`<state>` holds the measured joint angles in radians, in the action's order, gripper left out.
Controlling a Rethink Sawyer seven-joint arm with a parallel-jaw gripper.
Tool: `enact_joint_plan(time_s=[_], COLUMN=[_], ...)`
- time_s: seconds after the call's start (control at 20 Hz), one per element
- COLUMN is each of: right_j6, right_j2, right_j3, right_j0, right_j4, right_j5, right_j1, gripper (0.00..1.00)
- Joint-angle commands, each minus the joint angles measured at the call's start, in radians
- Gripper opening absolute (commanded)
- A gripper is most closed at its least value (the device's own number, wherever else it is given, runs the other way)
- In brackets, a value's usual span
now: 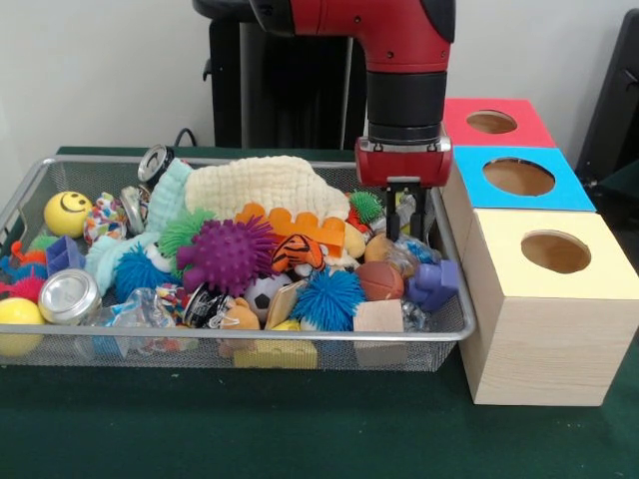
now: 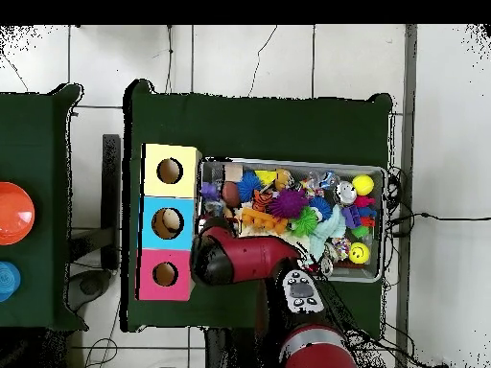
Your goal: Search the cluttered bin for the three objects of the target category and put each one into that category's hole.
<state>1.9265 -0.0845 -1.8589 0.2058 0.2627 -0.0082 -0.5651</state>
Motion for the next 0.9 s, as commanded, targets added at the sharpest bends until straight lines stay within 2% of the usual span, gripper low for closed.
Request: enact_joint_plan(time_s=[0.05, 0.45, 0.55, 0.75, 0.9], right_j6=[0.099, 0.116, 0.114, 0.093, 0.086], right_j2=[0.026, 0.038, 0.037, 0.024, 0.016], right_j3=[0.027, -0.017, -0.037, -0.077, -0.094], right_j0=[-0.022, -0.031, -0.031, -0.027, -0.019], right_j4=[0.003, -0.011, -0.013, -0.031, -0.035], right_j5=[0.041, 0.059, 0.08, 0.188, 0.223], right_j1=[0.071, 0.023, -0.012, -0.114, -0.155], gripper=[0.0, 0.0, 0.0, 0.0, 0.0])
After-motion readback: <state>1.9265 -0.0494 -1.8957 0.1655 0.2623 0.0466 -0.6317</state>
